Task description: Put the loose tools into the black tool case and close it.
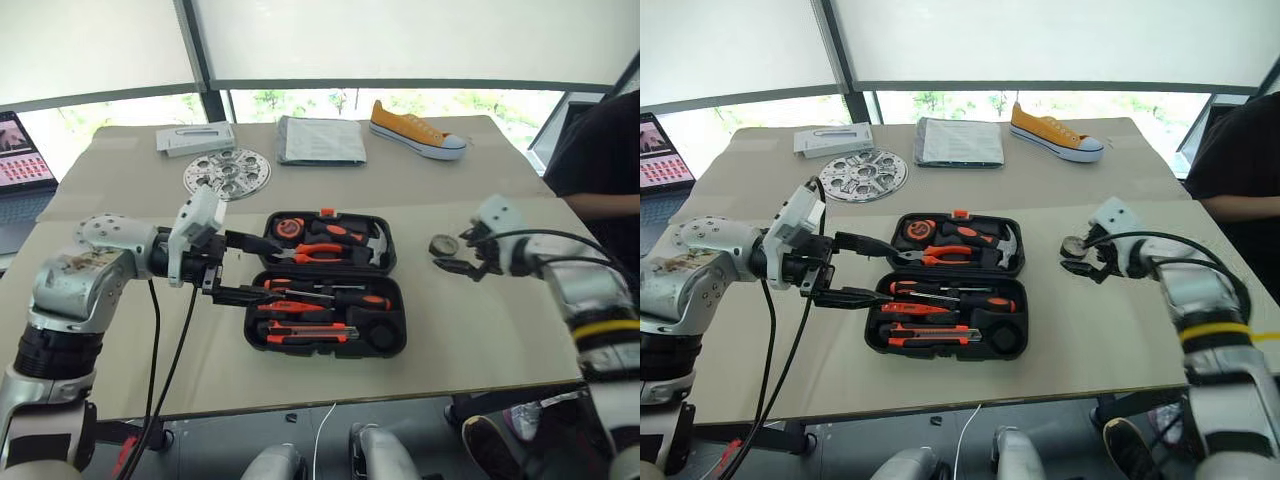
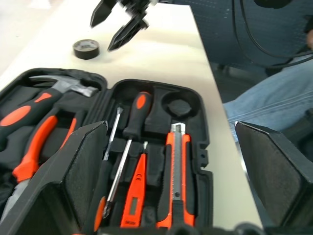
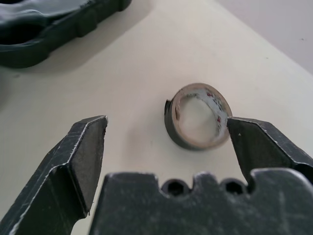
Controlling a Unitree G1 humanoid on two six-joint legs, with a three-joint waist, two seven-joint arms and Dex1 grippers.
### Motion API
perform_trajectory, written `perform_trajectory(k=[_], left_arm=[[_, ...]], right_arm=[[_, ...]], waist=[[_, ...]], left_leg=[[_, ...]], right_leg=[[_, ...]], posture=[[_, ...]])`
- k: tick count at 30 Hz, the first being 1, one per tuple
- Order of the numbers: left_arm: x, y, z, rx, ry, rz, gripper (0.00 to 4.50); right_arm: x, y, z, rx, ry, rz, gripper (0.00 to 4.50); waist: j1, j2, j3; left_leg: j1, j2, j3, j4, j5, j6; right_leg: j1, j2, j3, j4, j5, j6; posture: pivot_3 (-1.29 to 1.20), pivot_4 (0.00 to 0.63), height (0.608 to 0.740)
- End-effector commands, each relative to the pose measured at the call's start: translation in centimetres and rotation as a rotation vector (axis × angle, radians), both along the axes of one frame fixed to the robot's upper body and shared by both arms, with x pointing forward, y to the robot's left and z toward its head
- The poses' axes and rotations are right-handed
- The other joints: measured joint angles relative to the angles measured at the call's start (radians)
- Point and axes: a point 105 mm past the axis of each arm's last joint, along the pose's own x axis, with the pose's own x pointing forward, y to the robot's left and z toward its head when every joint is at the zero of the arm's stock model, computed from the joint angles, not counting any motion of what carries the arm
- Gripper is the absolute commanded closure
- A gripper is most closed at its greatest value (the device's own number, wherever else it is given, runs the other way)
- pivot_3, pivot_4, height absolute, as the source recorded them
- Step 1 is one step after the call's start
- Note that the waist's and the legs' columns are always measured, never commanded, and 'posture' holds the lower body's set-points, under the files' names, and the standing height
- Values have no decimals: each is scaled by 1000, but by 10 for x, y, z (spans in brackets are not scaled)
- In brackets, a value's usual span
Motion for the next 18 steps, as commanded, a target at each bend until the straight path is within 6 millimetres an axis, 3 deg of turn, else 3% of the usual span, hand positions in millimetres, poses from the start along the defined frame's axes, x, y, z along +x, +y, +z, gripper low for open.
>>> perform_trajectory(k=[1,12,16,18], left_arm=[[-3,1,7,17,-68,7,0],[-3,4,5,42,-80,21,0],[-9,3,-3,81,-59,-20,0],[-16,2,-11,110,-55,-61,0]], right_arm=[[12,-1,4,-39,-27,11,638],[21,9,-6,-49,-7,39,4477],[16,11,20,5,-63,105,4477],[-5,35,42,83,-61,298,4477]], waist=[[-3,0,0],[-10,1,0],[-11,1,1],[-11,3,2]], left_leg=[[0,-1,0,0,0,0],[1,-1,0,0,1,-3],[1,-1,0,0,1,-3],[0,-1,0,0,1,-3]], right_leg=[[0,0,0,0,0,0],[0,0,0,1,1,-1],[0,0,1,1,1,-1],[-1,0,1,1,1,-1]], posture=[[0,150,739],[0,150,739],[0,150,739],[0,150,739]])
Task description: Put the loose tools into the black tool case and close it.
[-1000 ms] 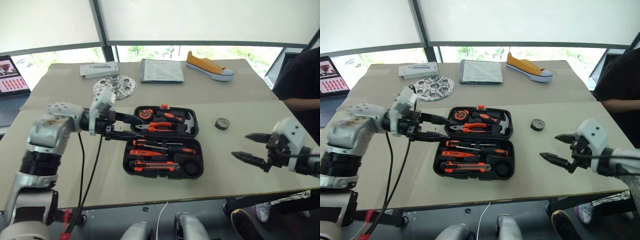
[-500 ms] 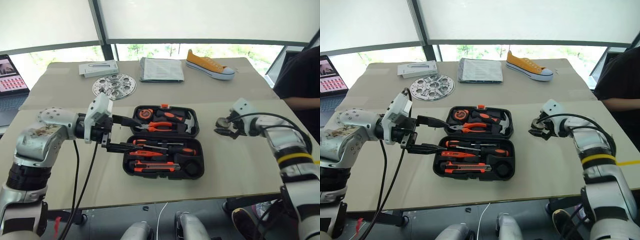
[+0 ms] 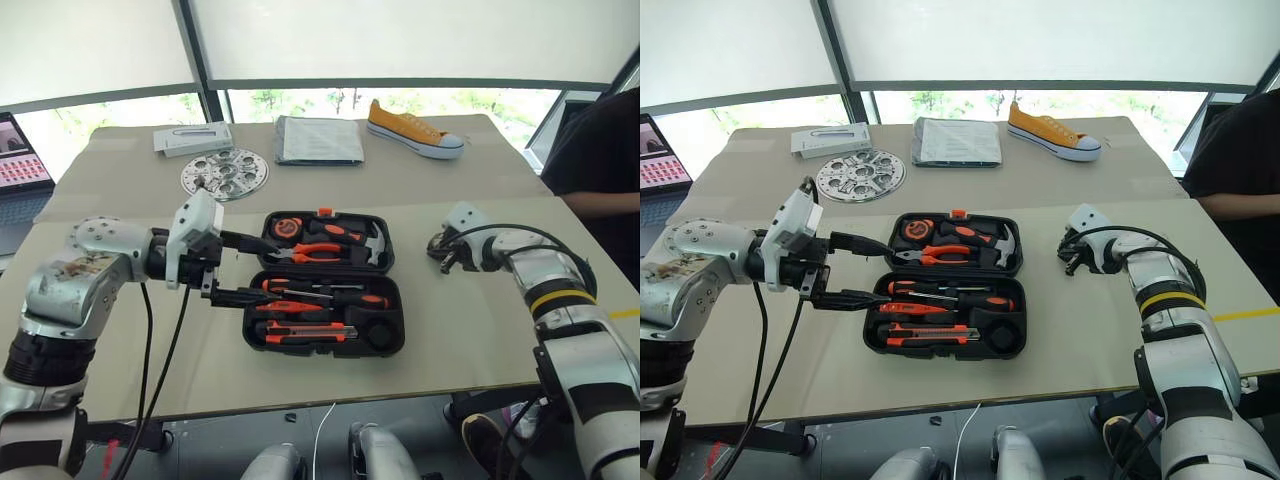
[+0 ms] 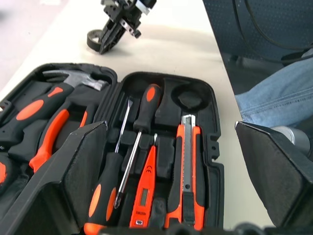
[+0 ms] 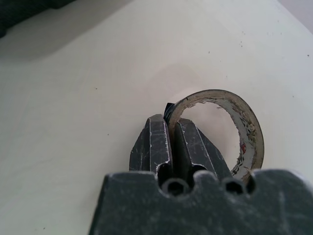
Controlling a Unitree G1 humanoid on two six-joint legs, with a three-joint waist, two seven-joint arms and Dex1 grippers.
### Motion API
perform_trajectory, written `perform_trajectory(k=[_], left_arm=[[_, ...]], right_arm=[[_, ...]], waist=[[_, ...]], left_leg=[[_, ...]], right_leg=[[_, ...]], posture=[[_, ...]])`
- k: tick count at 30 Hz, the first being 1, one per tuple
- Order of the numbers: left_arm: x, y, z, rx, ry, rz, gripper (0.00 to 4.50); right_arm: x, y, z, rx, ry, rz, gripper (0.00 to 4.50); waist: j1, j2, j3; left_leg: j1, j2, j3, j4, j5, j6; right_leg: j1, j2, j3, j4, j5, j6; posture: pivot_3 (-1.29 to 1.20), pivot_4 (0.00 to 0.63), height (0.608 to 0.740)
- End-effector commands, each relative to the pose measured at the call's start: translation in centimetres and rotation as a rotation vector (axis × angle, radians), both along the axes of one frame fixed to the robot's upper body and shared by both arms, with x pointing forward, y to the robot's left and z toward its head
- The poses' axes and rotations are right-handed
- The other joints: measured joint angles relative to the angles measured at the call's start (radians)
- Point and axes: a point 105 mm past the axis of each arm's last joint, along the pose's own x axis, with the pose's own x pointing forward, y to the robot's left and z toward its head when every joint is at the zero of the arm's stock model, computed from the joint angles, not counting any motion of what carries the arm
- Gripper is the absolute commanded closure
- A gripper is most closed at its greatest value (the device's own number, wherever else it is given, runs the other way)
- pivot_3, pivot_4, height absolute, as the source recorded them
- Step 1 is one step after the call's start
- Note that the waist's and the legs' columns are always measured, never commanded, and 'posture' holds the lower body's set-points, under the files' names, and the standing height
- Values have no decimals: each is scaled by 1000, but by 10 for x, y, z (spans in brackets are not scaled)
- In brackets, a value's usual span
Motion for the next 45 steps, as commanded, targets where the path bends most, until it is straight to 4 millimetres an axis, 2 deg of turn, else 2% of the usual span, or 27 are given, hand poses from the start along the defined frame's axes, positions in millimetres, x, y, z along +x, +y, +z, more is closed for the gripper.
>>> perform_trajectory(k=[1,3,5,8,10,14,21,27,33,40,43,44,45], left_arm=[[-13,-3,-5,58,-35,-85,0],[-16,-6,-9,71,-36,-114,0],[-18,-9,-12,80,-40,-139,0],[-18,-12,-13,85,-48,-159,0],[-17,-13,-13,86,-53,-164,0],[-15,-14,-13,88,-55,-173,0],[-12,-15,-14,89,-61,-178,0],[-12,-16,-14,88,-65,-179,0],[-12,-15,-14,91,-65,-171,0],[-7,-12,-15,90,-62,-141,0],[8,0,-19,78,-61,-22,0],[14,8,-21,77,-58,31,0],[21,19,-24,70,-59,96,258]], right_arm=[[-30,35,57,121,-71,298,4477],[-75,65,62,147,-8,520,4477],[-118,88,55,138,73,670,4477],[-156,104,36,79,149,767,4477],[-166,108,28,50,165,772,4477],[-165,110,14,5,167,719,4477],[-165,118,7,25,184,707,4477],[-168,109,-10,-41,247,688,4477],[-171,109,-8,-38,248,692,2640],[-179,114,20,74,225,719,154],[-168,102,35,143,195,626,32],[-160,95,40,169,178,570,211],[-152,87,43,187,154,515,555]], waist=[[2,2,1],[5,2,1],[9,2,1],[14,2,1],[18,2,1],[22,2,1],[28,2,1],[32,2,1],[32,1,1],[31,1,1],[32,1,1],[32,1,1],[32,1,1]], left_leg=[[-1,0,0,0,0,0],[-4,1,-1,0,0,0],[-10,1,-3,1,0,0],[-14,1,-3,6,0,0],[-14,0,-3,8,0,1],[-13,0,-2,13,-1,1],[-14,-1,-2,13,-1,1],[-14,-1,-2,13,-1,1],[-14,-1,-2,13,-1,1],[-14,-1,-2,13,-1,1],[-14,-1,-2,13,-1,1],[-14,-1,-2,13,-1,1],[-14,-1,-2,13,-1,1]], right_leg=[[-1,0,0,0,0,0],[-4,0,-1,0,0,0],[-9,0,-2,2,0,0],[-11,0,-3,2,0,0],[-9,0,-2,2,1,1],[-7,0,-1,3,3,2],[-10,0,-2,6,3,1],[-9,0,-1,6,3,1],[-9,0,-1,6,3,1],[-9,0,-1,5,3,1],[-9,0,-1,5,3,1],[-9,0,-1,5,3,1],[-9,0,-1,5,3,1]], posture=[[0,150,739],[0,150,739],[0,150,739],[0,150,739],[0,150,739],[0,150,739],[0,150,739],[0,150,739],[0,150,739],[0,150,739],[0,150,739],[0,150,739],[0,150,739]])
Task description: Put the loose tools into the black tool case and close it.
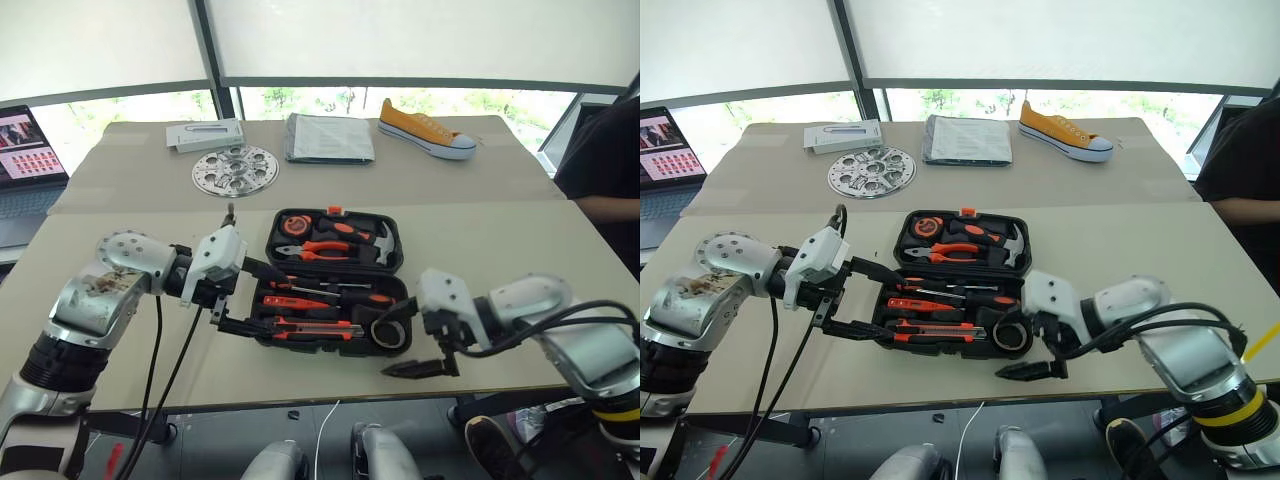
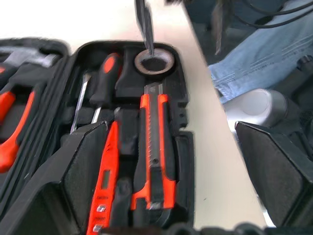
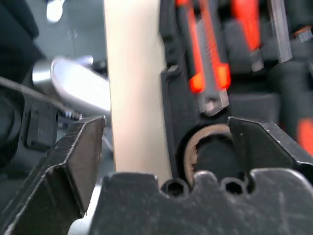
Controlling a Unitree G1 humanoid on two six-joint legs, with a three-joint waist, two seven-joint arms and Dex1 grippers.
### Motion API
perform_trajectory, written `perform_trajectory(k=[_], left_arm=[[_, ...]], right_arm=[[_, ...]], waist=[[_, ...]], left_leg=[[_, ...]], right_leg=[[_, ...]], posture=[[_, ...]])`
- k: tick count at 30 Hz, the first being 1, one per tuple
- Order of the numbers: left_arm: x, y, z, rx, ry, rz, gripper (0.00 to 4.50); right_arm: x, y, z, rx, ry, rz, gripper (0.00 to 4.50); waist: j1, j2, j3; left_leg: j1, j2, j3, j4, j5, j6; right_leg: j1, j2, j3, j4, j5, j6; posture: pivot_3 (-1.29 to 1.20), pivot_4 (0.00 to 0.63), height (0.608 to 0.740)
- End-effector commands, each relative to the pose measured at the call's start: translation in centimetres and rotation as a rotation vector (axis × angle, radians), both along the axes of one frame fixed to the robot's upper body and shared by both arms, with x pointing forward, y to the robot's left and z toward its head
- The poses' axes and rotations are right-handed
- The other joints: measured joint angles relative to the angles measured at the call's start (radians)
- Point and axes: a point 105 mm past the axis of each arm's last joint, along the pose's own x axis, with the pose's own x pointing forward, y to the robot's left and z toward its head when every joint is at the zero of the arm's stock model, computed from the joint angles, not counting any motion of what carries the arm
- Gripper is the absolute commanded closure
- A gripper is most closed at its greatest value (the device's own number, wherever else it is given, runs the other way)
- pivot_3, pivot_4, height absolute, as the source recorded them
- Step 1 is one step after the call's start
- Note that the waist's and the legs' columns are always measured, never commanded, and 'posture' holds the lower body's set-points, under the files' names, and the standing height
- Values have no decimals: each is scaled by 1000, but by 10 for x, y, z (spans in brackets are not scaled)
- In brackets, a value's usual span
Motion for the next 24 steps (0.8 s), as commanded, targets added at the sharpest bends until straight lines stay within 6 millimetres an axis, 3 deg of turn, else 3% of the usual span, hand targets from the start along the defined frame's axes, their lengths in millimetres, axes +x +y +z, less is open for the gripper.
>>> perform_trajectory(k=[1,4,7,12,18,24], left_arm=[[22,33,1,-20,-52,208,523],[31,61,-14,19,-51,340,1461],[35,81,-32,70,-55,420,2695],[44,78,-54,104,-69,446,4458],[52,51,-69,72,-52,416,4458],[32,25,-69,8,0,288,4458]], right_arm=[[23,-27,20,65,-59,-180,811],[39,-51,16,44,-114,-300,1804],[56,-75,6,24,-167,-419,2959],[68,-87,-22,-37,-200,-444,4476],[82,-69,-40,-58,-267,-386,4476],[68,-40,-41,-8,-303,-211,4476]], waist=[[0,0,0],[0,0,0],[-1,0,0],[3,0,0],[-3,0,0],[-9,0,0]], left_leg=[[0,0,0,0,0,0],[0,0,0,-1,0,0],[0,0,1,-2,0,0],[0,-1,2,-1,0,0],[0,-1,3,0,0,0],[0,-1,2,0,0,0]], right_leg=[[0,0,0,0,0,0],[-1,0,0,0,0,0],[-2,1,-1,0,0,0],[-1,0,-1,1,0,0],[-1,0,0,3,0,0],[-2,0,1,4,0,0]], posture=[[0,150,739],[0,150,739],[0,150,739],[0,150,739],[0,150,739],[0,150,739]])
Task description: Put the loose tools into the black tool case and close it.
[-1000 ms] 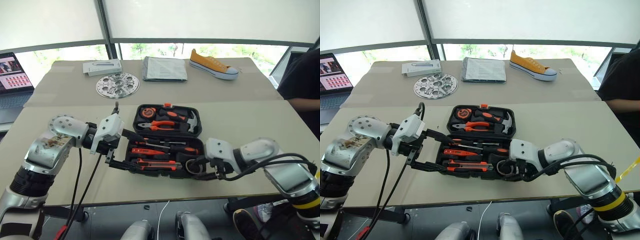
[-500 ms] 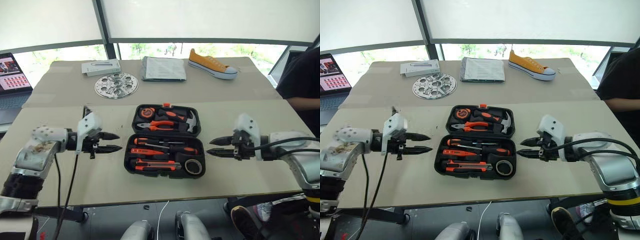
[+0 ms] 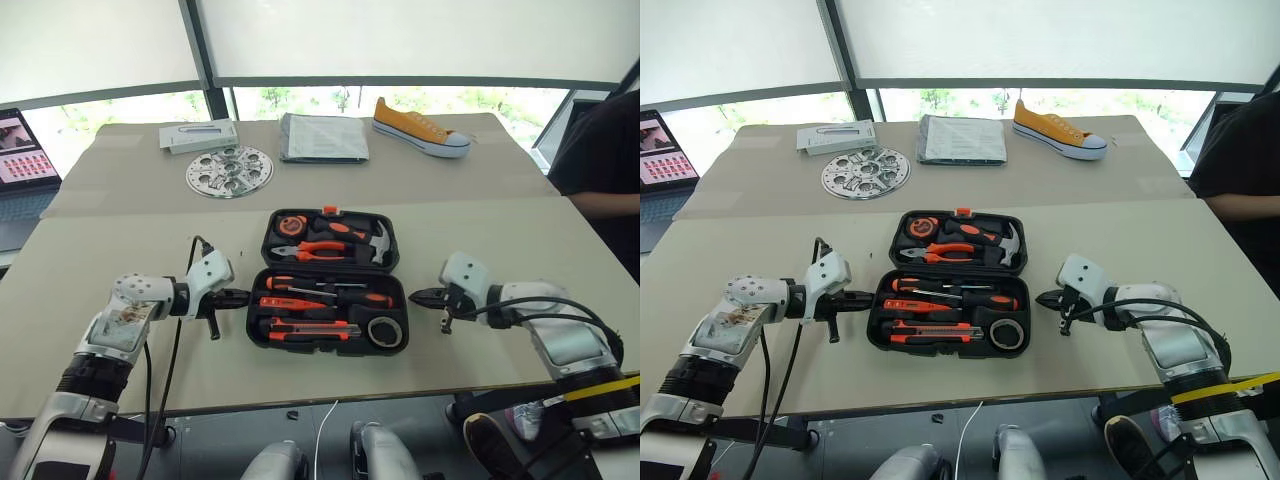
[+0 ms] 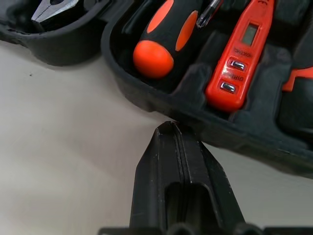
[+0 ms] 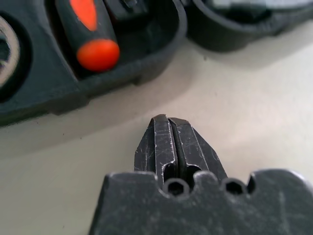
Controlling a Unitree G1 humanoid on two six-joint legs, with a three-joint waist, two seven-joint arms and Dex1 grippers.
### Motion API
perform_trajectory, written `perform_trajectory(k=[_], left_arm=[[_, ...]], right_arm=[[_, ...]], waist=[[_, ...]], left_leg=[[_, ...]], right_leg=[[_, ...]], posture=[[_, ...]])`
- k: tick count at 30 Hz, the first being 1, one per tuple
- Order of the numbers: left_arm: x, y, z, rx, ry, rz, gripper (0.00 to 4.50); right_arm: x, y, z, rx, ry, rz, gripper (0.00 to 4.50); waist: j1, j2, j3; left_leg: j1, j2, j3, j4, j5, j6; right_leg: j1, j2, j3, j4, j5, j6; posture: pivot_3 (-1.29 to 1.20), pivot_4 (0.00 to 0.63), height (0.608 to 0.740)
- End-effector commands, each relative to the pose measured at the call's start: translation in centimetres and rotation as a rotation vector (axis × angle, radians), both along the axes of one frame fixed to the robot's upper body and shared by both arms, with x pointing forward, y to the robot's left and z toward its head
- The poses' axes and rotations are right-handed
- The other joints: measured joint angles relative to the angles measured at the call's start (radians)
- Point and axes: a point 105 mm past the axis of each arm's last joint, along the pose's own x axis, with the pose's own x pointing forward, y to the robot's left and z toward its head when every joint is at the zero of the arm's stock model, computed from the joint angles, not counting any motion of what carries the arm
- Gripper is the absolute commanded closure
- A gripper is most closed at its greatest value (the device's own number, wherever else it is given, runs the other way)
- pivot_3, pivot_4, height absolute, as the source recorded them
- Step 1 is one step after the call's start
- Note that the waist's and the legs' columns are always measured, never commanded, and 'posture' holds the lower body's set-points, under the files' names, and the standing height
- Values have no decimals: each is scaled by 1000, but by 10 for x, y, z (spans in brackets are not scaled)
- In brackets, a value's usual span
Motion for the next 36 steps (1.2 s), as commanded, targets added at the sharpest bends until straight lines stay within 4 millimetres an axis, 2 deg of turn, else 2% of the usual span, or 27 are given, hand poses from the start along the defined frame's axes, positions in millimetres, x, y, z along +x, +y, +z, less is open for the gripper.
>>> perform_trajectory(k=[1,5,10,13,16,18,20,21,22,23,26,28,29,33,36], left_arm=[[-18,-21,12,-58,-8,-123,4458],[-38,-23,5,-31,26,-186,4458],[-46,-12,-4,9,33,-165,4458],[-48,-3,-5,29,31,-127,4458],[-47,14,-2,47,55,-39,4458],[-46,25,0,61,66,18,3956],[-37,36,9,0,98,135,3434],[-29,40,15,-41,113,203,2958],[-21,43,21,-85,129,259,2665],[-13,43,28,-137,157,307,2269],[4,33,43,-256,242,370,1146],[16,21,51,-321,296,391,578],[24,15,54,-348,319,407,142],[46,-2,55,-389,383,446,142],[55,-8,49,-373,398,460,142]], right_arm=[[-15,21,11,12,-62,161,4476],[-38,25,10,17,-40,253,4476],[-57,16,1,-30,-10,254,4476],[-59,6,-2,-59,-8,203,4476],[-57,-16,-4,-104,8,107,4476],[-55,-30,-2,-113,18,40,4500],[-51,-42,8,-69,40,-42,3916],[-46,-45,16,-19,51,-94,3666],[-41,-47,23,33,64,-144,3407],[-34,-47,31,91,71,-187,3007],[-15,-42,49,228,106,-277,1964],[-3,-32,56,284,142,-308,1379],[4,-25,59,317,166,-324,986],[27,-5,59,368,237,-377,986],[40,2,56,367,264,-423,986]], waist=[[3,0,0],[4,0,0],[7,0,0],[9,0,0],[9,0,0],[9,0,0],[9,0,0],[10,0,0],[10,0,0],[11,0,0],[10,-1,0],[9,-1,0],[9,-1,0],[7,-1,0],[4,-1,0]], left_leg=[[0,0,0,0,0,0],[-1,0,-1,-1,0,0],[0,0,-1,-1,0,0],[1,0,-1,-1,0,0],[1,0,-1,-1,0,0],[1,0,-1,-1,0,0],[1,0,0,-1,0,0],[1,0,0,-1,0,0],[1,0,0,0,0,0],[2,0,0,0,0,0],[2,0,0,2,0,0],[2,0,-1,2,0,0],[3,0,-1,2,0,0],[-1,0,-1,3,0,1],[-1,-1,-1,2,0,1]], right_leg=[[0,0,0,0,0,0],[-1,0,0,0,0,0],[0,0,0,-1,0,0],[1,0,0,-2,0,0],[1,0,0,-1,0,0],[1,0,0,-1,0,0],[1,1,0,-1,0,0],[1,1,0,-1,0,0],[1,1,0,-1,0,0],[2,1,0,0,0,0],[2,0,0,2,0,0],[2,0,1,4,0,0],[3,0,2,4,0,0],[0,0,1,6,0,0],[0,0,0,6,0,0]], posture=[[0,150,739],[0,150,739],[0,150,739],[0,150,739],[0,150,739],[0,150,739],[0,150,739],[0,150,739],[0,150,739],[0,150,739],[0,150,739],[0,150,739],[0,150,739],[0,150,739],[0,150,739]])
